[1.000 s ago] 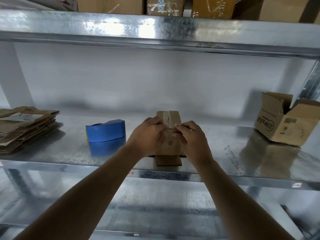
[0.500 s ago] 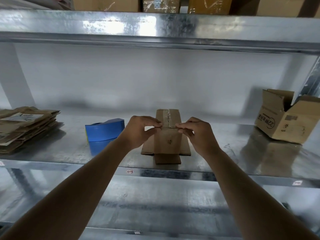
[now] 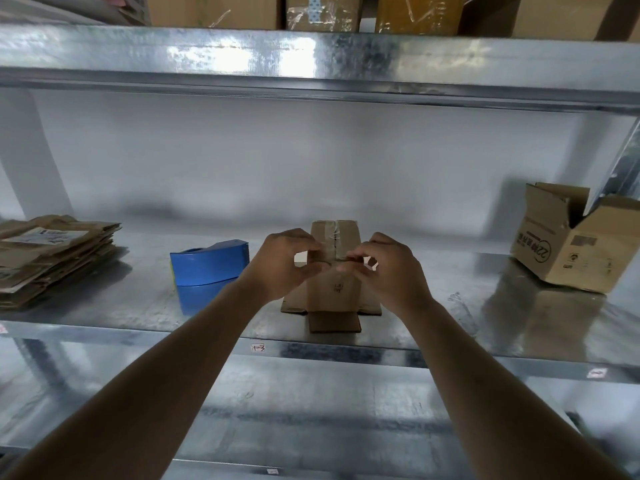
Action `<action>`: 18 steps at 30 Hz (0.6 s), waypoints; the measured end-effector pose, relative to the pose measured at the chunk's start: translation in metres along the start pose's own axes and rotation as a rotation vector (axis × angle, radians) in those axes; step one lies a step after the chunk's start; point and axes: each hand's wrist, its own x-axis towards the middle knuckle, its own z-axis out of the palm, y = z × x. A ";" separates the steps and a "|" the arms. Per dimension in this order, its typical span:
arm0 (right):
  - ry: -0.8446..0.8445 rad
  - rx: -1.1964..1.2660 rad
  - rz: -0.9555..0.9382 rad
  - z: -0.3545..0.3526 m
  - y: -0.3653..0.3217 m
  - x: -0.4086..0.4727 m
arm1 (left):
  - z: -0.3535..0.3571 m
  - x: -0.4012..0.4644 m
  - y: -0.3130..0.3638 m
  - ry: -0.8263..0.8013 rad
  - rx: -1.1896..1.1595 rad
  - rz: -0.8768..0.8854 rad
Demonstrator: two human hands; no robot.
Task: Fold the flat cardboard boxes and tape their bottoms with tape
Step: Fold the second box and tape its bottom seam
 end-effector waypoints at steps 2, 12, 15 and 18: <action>0.013 -0.082 -0.037 0.003 -0.005 0.002 | 0.004 0.002 -0.001 0.001 -0.004 -0.004; -0.002 0.215 -0.107 -0.002 0.028 0.002 | -0.008 -0.008 -0.021 -0.043 -0.241 -0.195; 0.015 0.282 -0.006 0.001 0.031 -0.002 | -0.002 -0.012 -0.023 0.017 -0.381 -0.305; 0.115 0.330 0.080 0.012 0.025 -0.013 | 0.007 -0.016 -0.022 0.101 -0.389 -0.293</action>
